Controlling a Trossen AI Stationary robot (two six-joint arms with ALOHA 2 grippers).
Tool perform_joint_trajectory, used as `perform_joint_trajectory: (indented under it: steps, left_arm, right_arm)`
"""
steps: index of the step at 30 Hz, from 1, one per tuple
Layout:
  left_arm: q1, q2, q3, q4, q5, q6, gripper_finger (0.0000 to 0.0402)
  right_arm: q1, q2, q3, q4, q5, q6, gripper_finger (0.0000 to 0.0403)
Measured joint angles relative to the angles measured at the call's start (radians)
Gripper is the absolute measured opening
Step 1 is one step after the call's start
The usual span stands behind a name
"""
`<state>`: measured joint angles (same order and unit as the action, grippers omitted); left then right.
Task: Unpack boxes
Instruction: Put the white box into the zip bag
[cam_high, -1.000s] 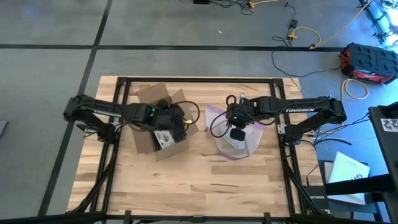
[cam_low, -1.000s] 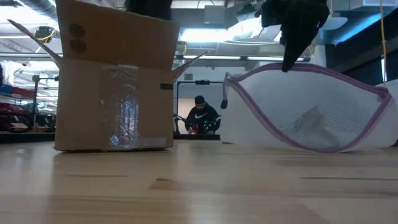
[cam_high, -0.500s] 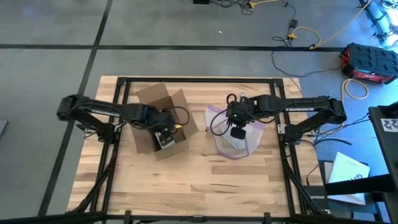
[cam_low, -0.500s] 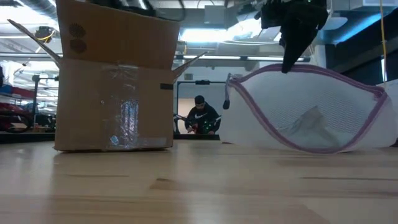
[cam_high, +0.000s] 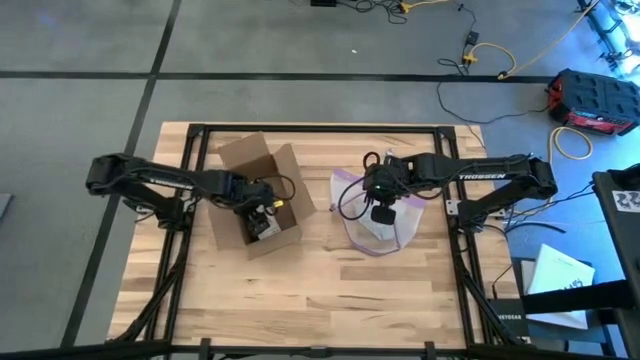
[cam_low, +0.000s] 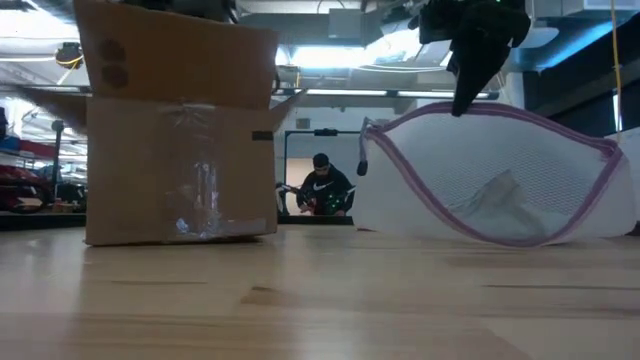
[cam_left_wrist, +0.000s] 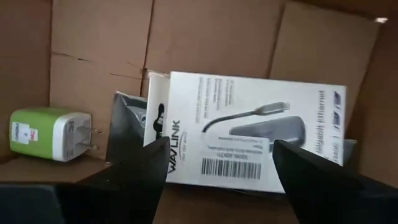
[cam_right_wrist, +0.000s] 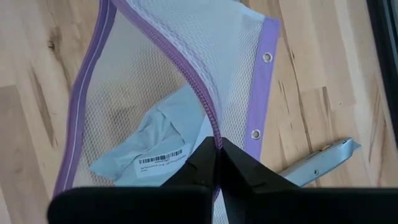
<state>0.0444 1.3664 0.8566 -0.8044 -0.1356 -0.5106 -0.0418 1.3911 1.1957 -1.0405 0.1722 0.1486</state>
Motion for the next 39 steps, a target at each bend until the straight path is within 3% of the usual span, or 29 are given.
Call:
perform_joint_trajectory:
  steps: [16,29,32,39]
  left_arm:
    - [0.022,0.085,0.001,0.061,0.077,0.201,0.0292]
    - [0.036,0.182,0.006,0.074,0.098,0.243,0.0291]
    - [0.034,0.176,0.018,0.060,0.095,0.233,0.0267]
    - [0.026,0.143,0.083,0.047,0.049,0.225,0.0168]
  right_arm:
    - [0.000,-0.001,0.000,0.003,0.000,0.001,0.0000]
    - [0.000,-0.001,0.000,0.001,0.000,0.002,0.0000]
    - [0.000,-0.001,0.000,0.002,0.000,0.003,0.0000]
    - [0.000,-0.001,0.000,0.003,0.001,0.003,0.0000]
